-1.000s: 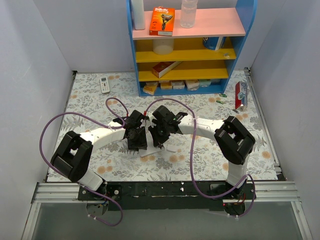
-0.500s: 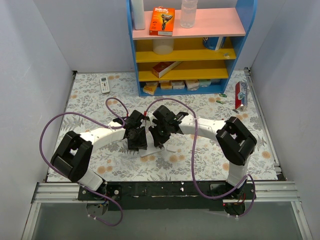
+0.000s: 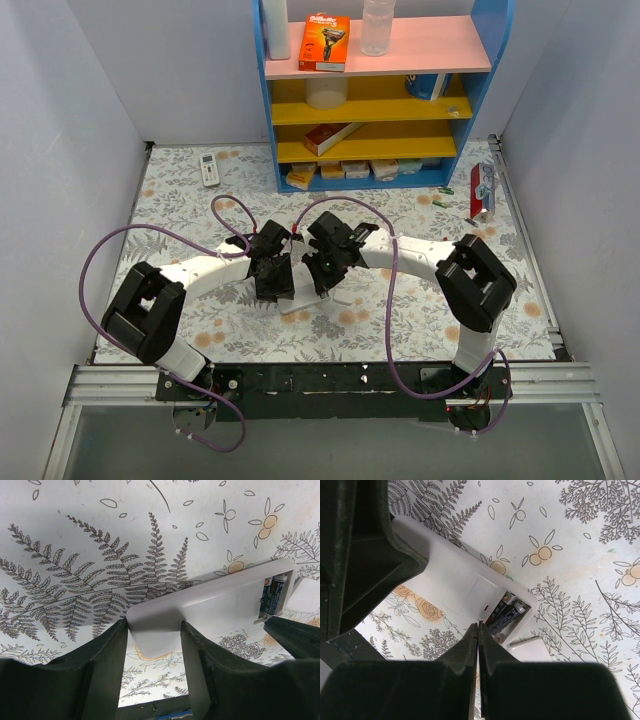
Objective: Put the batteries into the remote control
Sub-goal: Load the battery into the remote control.
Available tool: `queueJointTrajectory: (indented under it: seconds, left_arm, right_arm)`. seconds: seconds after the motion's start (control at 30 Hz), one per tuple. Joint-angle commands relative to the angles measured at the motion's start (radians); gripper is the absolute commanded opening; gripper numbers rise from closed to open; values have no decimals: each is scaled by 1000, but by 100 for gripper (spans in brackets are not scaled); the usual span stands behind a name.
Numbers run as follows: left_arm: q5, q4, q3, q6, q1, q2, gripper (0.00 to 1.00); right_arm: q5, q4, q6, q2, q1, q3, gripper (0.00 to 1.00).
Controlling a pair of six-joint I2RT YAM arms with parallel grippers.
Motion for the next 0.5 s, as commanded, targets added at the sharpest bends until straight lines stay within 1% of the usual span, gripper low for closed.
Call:
queueJointTrajectory:
  seconds: [0.0,0.13,0.23,0.3,0.33,0.37,0.47]
  left_arm:
    - [-76,-5,-46,4,-19,47,43]
    - [-75,-7,-46,4,-19,45,43]
    - [-75,-5,-46,6,-19,47,43]
    - [-75,-5,-43,6,-20,49,43]
    - [-75,-7,-43,4,-19,50,43]
    - [-73,-5,-45,4,-19,50,43]
    - [-73,-7,-43,4,-19,52,43]
  right_arm:
    - [24,1,-3,-64,-2,4,7]
    - [19,52,-54,-130,-2,-30,9]
    - [33,81,-114,-184,-2,-71,14]
    - [68,70,-126,-195,-2,-80,20]
    - [81,55,-135,-193,-2,-76,25]
    - [102,40,-132,-192,-2,-73,32]
    - [124,30,-103,-183,1,-85,41]
